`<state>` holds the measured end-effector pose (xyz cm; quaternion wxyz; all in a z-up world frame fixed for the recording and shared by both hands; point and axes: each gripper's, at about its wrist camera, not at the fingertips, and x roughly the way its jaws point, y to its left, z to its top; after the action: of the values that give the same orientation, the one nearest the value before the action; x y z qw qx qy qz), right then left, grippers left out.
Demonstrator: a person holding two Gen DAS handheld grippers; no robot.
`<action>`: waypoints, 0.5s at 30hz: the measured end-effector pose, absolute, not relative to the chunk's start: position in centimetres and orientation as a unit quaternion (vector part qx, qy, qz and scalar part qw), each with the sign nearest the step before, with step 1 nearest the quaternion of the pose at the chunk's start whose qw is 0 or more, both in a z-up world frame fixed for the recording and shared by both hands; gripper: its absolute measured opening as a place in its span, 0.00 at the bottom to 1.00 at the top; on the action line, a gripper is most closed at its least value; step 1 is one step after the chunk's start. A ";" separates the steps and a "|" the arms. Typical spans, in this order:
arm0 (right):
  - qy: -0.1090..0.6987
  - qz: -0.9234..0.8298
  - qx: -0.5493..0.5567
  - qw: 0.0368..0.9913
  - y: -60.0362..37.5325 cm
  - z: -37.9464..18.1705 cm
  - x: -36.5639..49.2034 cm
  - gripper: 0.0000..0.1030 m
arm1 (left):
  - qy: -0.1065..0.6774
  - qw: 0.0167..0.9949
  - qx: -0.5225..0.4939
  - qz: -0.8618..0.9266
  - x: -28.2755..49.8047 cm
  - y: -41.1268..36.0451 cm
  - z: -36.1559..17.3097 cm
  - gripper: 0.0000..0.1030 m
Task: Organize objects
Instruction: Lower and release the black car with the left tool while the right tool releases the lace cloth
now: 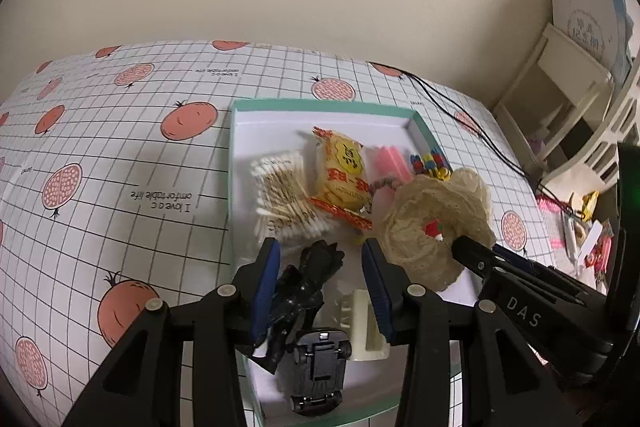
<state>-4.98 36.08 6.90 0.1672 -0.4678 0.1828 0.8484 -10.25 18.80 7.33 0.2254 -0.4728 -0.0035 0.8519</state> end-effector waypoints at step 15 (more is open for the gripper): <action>0.177 0.873 -0.429 0.148 35.0 8.3 -5.2 0.51 | -0.057 0.115 -0.482 0.866 -11.9 13.9 6.7 0.47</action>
<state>-5.18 35.00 8.34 0.1479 -0.4295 0.1769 0.8732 -11.93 13.91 6.65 0.1152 -0.4825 -0.0566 0.8664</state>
